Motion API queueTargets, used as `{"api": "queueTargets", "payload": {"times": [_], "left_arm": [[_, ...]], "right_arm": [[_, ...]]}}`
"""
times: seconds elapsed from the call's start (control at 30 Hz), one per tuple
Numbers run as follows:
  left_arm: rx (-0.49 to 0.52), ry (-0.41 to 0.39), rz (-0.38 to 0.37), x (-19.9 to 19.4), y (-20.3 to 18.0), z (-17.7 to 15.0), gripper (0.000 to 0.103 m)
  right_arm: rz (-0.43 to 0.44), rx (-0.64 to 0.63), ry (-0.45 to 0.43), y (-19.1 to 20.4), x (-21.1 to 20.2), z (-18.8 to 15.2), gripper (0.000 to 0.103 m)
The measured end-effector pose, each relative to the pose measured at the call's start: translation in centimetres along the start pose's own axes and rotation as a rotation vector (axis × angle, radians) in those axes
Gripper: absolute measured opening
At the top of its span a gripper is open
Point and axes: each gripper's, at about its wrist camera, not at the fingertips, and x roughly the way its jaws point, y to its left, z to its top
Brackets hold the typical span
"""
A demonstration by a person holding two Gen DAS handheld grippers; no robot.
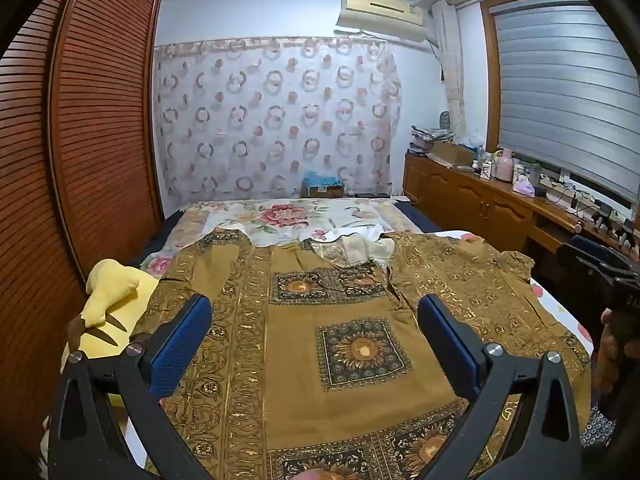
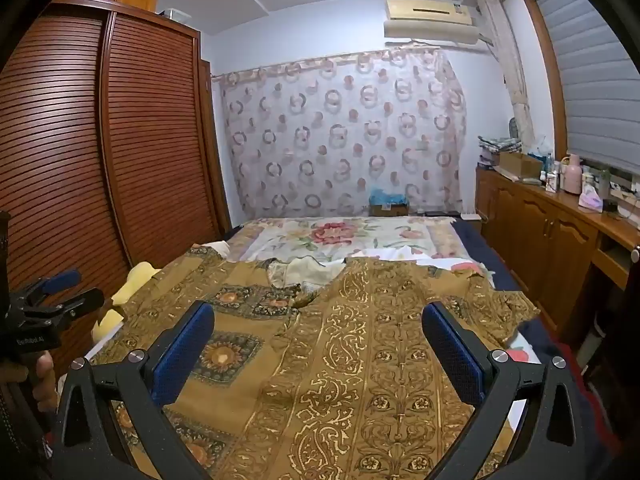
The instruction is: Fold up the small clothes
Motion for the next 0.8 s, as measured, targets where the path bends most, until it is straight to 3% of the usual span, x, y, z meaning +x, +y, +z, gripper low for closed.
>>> {"api": "queueTargets", "payload": {"times": [0.8], "left_arm": [[-0.026, -0.018, 0.027, -0.01, 0.70, -0.10, 0.103]], "right_arm": [[-0.001, -0.006, 0.009, 0.05, -0.04, -0.01, 0.103]]}}
